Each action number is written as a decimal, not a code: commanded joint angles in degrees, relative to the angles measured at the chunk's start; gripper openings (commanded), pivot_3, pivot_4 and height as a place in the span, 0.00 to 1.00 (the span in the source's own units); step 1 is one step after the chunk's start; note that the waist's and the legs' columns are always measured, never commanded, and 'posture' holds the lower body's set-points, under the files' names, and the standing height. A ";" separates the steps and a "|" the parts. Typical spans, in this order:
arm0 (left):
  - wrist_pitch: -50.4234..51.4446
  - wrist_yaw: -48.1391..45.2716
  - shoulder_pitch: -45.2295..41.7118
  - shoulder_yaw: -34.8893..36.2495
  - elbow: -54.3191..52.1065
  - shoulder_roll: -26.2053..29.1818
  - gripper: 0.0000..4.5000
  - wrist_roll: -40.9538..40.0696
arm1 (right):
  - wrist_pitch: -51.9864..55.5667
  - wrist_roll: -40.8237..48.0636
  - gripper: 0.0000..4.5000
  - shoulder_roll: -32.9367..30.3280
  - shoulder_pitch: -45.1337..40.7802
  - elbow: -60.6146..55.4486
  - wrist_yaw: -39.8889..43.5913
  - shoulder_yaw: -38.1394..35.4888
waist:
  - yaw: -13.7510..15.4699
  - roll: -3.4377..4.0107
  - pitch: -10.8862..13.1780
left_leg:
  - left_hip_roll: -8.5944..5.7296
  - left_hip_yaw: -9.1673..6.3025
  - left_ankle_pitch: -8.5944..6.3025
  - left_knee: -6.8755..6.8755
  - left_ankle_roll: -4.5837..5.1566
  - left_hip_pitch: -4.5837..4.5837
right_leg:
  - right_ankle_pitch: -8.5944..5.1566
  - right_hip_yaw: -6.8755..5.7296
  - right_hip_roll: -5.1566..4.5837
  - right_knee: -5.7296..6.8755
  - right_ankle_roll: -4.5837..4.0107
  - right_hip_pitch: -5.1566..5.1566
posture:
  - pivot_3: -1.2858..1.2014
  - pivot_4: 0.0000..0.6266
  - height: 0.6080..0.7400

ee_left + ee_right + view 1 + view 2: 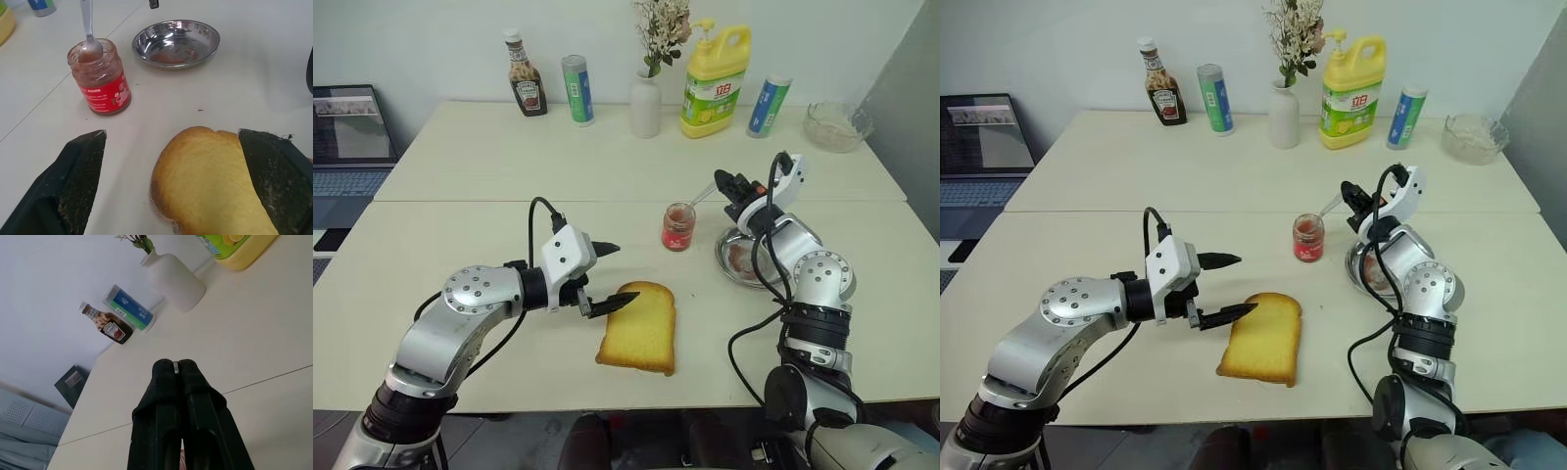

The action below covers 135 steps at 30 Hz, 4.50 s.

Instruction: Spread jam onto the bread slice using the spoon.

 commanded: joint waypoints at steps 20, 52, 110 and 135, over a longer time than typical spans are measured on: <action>-1.00 2.75 -4.06 2.91 1.90 -3.63 1.00 -0.93 | 2.55 12.93 0.01 -2.34 0.24 -3.87 -5.90 -3.59 | 0.00 0.01 0.00 | 0.01 0.01 0.00 -0.04 0.00 -0.03 | 0.00 0.00 0.00 -0.06 0.00 -0.01 | 0.52 0.24 1.00; -17.86 -20.64 27.35 19.07 -2.29 11.59 1.00 -2.28 | 16.31 34.17 0.01 -10.19 10.01 -22.92 -1.58 17.92 | -1.21 0.03 0.02 | 0.07 0.03 -0.01 -0.27 0.01 -0.05 | -0.08 0.01 -0.03 -0.36 -0.08 -0.05 | 0.52 0.24 1.00; -15.88 -11.49 25.56 12.56 -5.61 7.39 1.00 -1.79 | -0.57 8.58 0.01 -13.40 23.91 -32.34 17.75 20.30 | -0.81 -0.02 0.00 | 0.07 -0.03 -0.01 -0.05 0.00 -0.01 | -0.08 -0.02 -0.01 -0.23 -0.11 0.05 | 0.52 0.24 1.00; -15.08 -12.60 27.70 12.49 -6.38 8.42 1.00 -1.60 | 11.57 15.98 0.01 -6.55 25.70 -23.36 7.12 23.88 | -1.19 -0.02 -0.01 | 0.07 0.00 -0.01 -0.09 0.01 -0.02 | -0.09 0.00 0.00 -0.29 -0.10 0.04 | 0.52 0.24 1.00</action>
